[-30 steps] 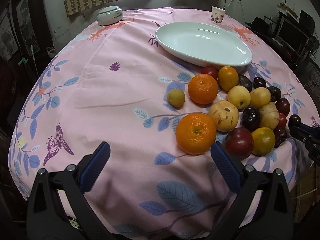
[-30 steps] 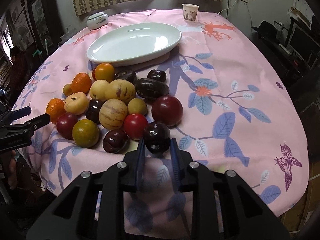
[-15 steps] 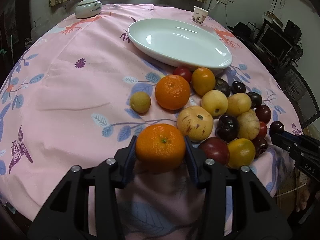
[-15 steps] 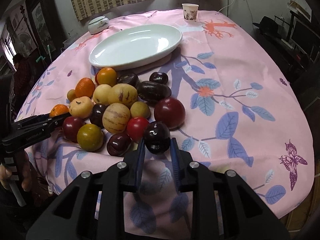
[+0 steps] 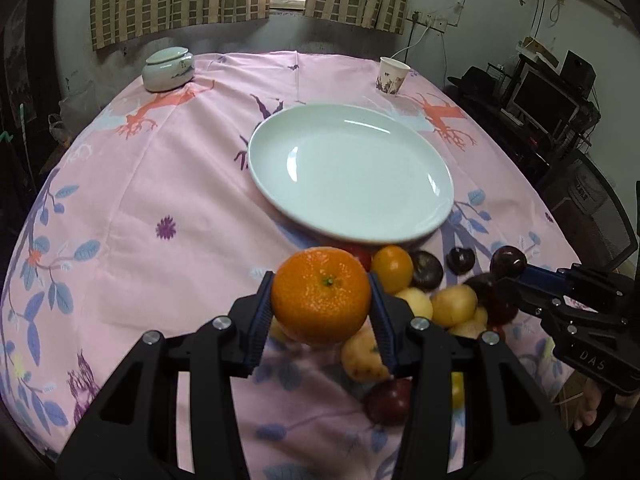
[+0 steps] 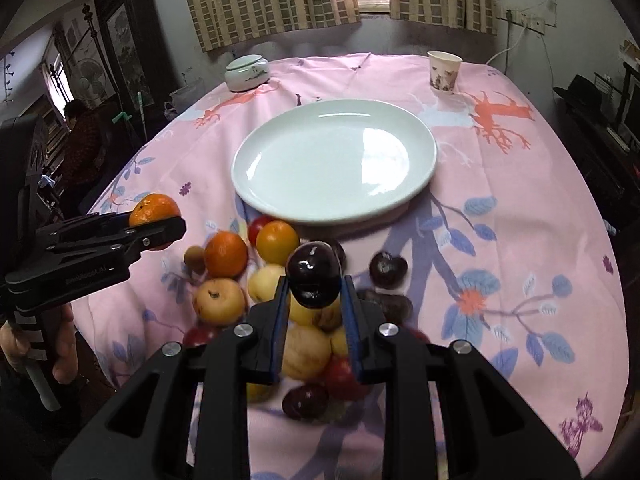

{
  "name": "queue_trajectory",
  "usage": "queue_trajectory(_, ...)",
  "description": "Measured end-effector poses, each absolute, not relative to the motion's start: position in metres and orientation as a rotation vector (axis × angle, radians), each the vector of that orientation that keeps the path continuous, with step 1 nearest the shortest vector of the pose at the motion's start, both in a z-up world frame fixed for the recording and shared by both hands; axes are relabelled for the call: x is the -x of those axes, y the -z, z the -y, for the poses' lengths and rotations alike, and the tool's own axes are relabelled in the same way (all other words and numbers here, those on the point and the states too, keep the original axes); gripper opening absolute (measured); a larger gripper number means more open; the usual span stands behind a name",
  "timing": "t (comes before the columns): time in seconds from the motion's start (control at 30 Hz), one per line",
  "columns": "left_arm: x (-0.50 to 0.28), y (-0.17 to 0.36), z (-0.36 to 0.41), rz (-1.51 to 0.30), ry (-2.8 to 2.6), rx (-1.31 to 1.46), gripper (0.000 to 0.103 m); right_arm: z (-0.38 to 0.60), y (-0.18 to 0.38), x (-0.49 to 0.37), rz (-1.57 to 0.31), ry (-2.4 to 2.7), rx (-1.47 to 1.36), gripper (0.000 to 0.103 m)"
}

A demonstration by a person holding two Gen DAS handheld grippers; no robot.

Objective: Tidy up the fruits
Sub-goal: 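Carry the orange and dark cherry onto the white plate and release both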

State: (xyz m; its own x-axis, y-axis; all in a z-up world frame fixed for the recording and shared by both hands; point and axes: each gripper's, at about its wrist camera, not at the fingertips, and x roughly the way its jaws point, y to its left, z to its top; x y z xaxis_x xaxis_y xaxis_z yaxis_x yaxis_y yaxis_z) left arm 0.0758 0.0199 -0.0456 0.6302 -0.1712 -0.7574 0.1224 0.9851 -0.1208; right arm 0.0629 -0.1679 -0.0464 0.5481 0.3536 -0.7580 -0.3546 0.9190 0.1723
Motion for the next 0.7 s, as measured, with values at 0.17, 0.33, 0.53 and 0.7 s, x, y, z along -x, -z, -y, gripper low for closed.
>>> queue_trajectory(0.17, -0.168, 0.039, -0.016, -0.922, 0.187, 0.06, 0.046, 0.152, 0.037, -0.155, -0.929, -0.436, 0.02, 0.026)
queue_trajectory(0.33, -0.261, 0.061, -0.006, -0.993, 0.186, 0.053, 0.046, 0.15, 0.068, -0.258, -1.05, -0.407, -0.041, 0.026)
queue_trajectory(0.53, -0.316, 0.083, -0.001, -1.061, 0.173, 0.073, 0.047, 0.146, 0.097, -0.327, -1.122, -0.382, -0.064, 0.027)
queue_trajectory(0.7, -0.32, 0.064, -0.006, -0.998, 0.168, 0.094, 0.077, 0.148, 0.093, -0.33, -1.121, -0.412, -0.083, 0.045)
